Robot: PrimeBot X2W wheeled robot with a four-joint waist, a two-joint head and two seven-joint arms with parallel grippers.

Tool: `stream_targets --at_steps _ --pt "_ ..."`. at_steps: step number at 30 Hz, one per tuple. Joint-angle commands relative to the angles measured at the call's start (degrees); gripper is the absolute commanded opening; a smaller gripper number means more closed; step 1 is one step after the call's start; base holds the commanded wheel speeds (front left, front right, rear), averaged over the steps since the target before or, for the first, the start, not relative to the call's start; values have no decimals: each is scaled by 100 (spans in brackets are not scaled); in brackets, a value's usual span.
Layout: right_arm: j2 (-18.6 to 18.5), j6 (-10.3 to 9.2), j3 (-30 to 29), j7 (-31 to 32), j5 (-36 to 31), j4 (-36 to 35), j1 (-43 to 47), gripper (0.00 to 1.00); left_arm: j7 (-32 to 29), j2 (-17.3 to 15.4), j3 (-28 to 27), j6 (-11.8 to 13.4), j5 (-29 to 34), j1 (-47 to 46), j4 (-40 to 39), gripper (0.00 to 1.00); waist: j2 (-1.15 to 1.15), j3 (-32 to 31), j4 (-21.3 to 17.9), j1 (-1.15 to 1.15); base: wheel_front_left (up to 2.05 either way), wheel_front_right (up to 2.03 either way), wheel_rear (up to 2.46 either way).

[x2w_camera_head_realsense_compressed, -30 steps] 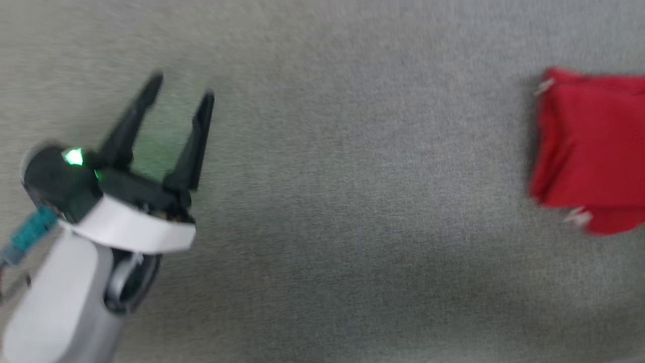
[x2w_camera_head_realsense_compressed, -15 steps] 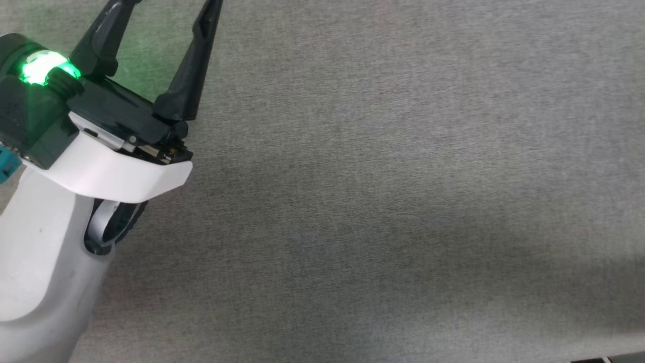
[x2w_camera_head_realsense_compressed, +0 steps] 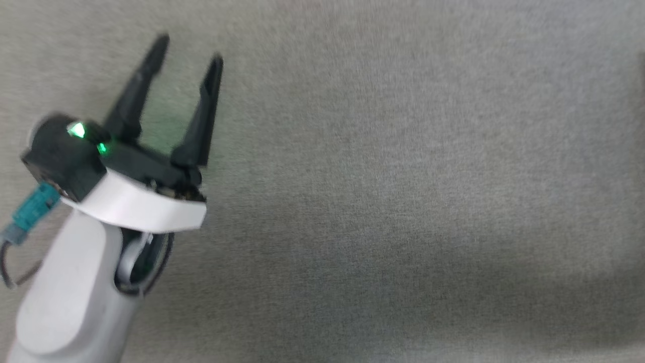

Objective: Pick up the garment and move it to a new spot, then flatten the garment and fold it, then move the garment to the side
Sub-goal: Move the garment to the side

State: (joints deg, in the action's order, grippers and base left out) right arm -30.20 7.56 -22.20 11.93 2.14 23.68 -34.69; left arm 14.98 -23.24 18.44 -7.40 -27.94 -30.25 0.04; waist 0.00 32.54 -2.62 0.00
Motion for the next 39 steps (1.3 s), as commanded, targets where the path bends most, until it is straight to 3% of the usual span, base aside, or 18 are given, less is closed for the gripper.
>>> stream_targets --at_steps 1,7,14,25,39 --pt "107 -15 148 -68 88 -55 106 100 28 49 -53 -12 -32 181 77 100 0 -437 153 0 0 0 0" --pt "393 -15 1273 -627 507 -143 503 100 28 329 -354 -12 -38 937 544 100 0 -1215 409 0 0 0 0" --pt "1039 -15 2247 -1610 859 192 994 100 28 543 -751 -12 -64 1804 1161 100 0 -2056 711 0 0 0 0" --pt "1541 -15 2405 -2317 1527 82 1730 100 28 699 -1289 -12 109 2714 1227 100 0 -2764 693 0 0 0 0" --pt "1700 -14 1989 -2134 1776 -1230 3090 100 28 852 -1715 -12 326 3701 402 100 0 -3142 702 0 0 0 0"
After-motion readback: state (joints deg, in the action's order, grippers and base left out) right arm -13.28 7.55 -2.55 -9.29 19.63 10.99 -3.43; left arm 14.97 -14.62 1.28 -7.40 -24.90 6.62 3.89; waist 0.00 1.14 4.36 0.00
